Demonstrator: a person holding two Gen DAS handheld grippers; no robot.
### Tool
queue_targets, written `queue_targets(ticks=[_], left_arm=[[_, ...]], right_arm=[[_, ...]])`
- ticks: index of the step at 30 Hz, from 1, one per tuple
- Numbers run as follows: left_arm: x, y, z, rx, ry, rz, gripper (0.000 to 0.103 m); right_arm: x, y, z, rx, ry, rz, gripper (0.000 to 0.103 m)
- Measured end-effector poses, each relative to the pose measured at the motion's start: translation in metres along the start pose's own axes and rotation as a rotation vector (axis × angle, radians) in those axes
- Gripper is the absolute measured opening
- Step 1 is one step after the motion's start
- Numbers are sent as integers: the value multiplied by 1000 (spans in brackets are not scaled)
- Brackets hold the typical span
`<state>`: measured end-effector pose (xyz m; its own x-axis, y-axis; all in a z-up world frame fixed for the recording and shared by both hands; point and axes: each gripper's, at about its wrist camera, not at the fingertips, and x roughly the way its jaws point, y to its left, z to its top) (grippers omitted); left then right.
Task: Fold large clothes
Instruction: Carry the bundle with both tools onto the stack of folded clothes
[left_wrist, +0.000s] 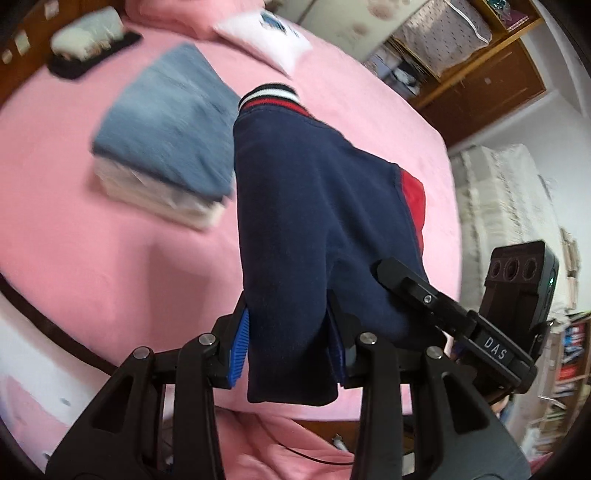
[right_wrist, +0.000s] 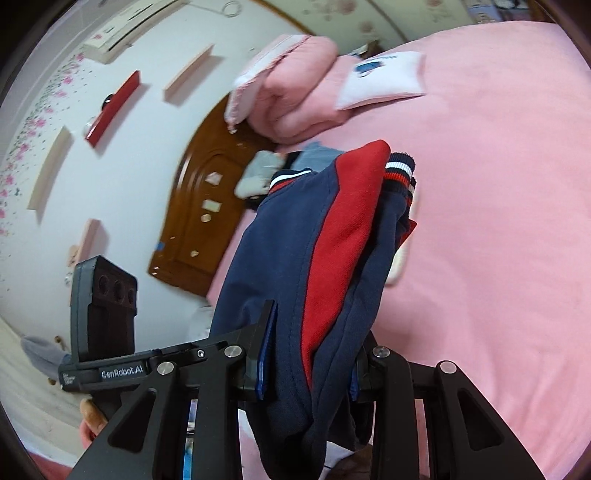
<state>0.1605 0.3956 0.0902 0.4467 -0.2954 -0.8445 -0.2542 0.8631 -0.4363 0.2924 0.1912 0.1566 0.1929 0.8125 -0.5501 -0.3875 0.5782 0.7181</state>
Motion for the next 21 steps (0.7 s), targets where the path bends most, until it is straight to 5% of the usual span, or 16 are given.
queue_targets(ticks=[8,13,16,21], left_arm=[[-35,27,79,-7,-77,20,33],[-25,84,153,-3,-100,35,33],[-8,112,207,36,-104,56,33],[80,174,277,87,-55,79,33]], right_arm=[[71,97,70,-64,-20,16,30],[165,127,152,-38,-70,41,30],[216,124,183,-4,-120,80,30],[326,120,219,63,-219,104,30]])
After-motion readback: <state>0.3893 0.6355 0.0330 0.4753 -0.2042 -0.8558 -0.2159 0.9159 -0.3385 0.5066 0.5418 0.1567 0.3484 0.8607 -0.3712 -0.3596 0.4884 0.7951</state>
